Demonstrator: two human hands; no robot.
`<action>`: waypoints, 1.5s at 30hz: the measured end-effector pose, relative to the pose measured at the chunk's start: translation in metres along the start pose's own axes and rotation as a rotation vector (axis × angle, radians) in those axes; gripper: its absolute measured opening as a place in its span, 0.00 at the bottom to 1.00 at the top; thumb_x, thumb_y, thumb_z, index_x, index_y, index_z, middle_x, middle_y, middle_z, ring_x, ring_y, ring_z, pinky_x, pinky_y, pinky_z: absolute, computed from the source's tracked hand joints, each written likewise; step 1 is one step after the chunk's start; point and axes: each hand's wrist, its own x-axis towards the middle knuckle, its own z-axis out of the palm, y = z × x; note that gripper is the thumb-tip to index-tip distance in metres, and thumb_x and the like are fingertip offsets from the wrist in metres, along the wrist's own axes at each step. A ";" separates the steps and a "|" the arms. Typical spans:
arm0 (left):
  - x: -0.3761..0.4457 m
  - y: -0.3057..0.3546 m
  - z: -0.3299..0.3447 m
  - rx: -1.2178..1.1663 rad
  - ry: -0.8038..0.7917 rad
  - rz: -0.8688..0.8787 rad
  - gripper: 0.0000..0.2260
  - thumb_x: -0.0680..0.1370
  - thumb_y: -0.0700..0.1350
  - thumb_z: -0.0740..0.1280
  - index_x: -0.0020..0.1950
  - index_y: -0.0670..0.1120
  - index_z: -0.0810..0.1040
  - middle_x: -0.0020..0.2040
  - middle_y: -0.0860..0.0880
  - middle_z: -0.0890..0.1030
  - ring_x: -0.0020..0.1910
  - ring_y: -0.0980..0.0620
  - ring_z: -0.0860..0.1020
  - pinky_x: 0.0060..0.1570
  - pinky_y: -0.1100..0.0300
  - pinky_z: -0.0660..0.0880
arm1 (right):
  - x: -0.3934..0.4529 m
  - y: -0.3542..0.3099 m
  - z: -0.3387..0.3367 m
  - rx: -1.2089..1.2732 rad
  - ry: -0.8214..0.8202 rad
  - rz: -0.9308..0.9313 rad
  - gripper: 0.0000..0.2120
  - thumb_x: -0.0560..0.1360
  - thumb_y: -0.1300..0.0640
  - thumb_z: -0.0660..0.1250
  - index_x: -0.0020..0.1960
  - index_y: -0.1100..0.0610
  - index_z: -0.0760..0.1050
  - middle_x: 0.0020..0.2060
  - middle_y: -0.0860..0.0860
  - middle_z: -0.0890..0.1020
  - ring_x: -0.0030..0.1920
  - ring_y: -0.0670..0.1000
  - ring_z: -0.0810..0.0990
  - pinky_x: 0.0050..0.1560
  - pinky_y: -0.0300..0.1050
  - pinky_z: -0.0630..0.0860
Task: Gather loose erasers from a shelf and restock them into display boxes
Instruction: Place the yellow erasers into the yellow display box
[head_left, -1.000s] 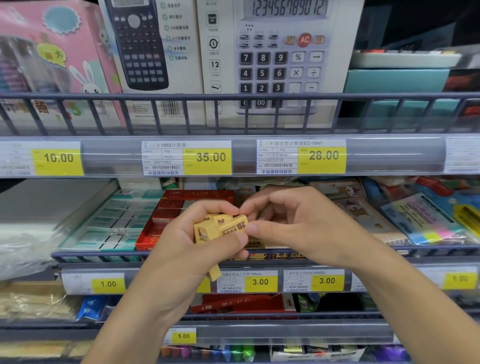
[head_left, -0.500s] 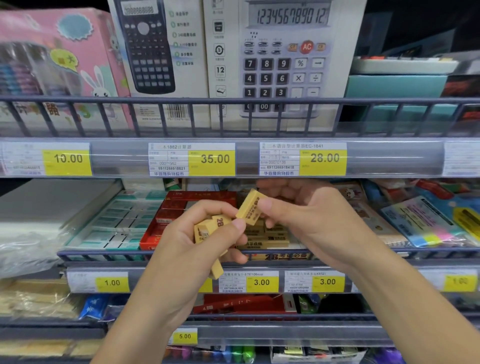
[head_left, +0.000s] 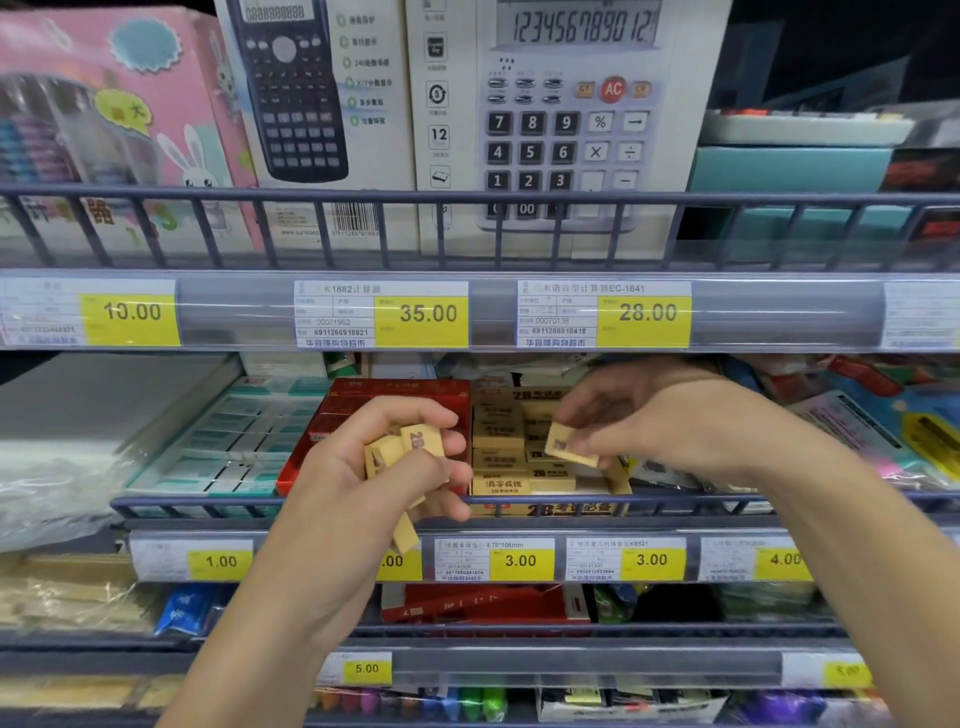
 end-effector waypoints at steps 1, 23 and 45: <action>0.000 0.000 0.000 0.001 -0.001 0.003 0.12 0.70 0.39 0.73 0.52 0.49 0.87 0.49 0.44 0.87 0.42 0.44 0.86 0.42 0.57 0.82 | 0.004 0.001 0.000 -0.119 -0.063 0.012 0.07 0.73 0.53 0.76 0.50 0.45 0.83 0.39 0.40 0.86 0.38 0.40 0.84 0.42 0.35 0.79; 0.002 0.002 0.003 -0.029 0.007 -0.026 0.12 0.70 0.39 0.73 0.50 0.51 0.87 0.49 0.44 0.87 0.42 0.45 0.86 0.43 0.56 0.82 | 0.034 0.002 0.018 -0.323 -0.206 0.140 0.02 0.72 0.48 0.77 0.43 0.44 0.84 0.35 0.40 0.85 0.33 0.39 0.83 0.36 0.35 0.76; -0.001 0.004 0.008 -0.013 -0.051 -0.092 0.16 0.69 0.40 0.74 0.54 0.54 0.87 0.51 0.45 0.88 0.42 0.44 0.87 0.49 0.51 0.85 | 0.026 0.005 0.028 -0.311 0.150 0.012 0.06 0.72 0.41 0.73 0.44 0.42 0.81 0.38 0.37 0.81 0.40 0.39 0.80 0.38 0.36 0.73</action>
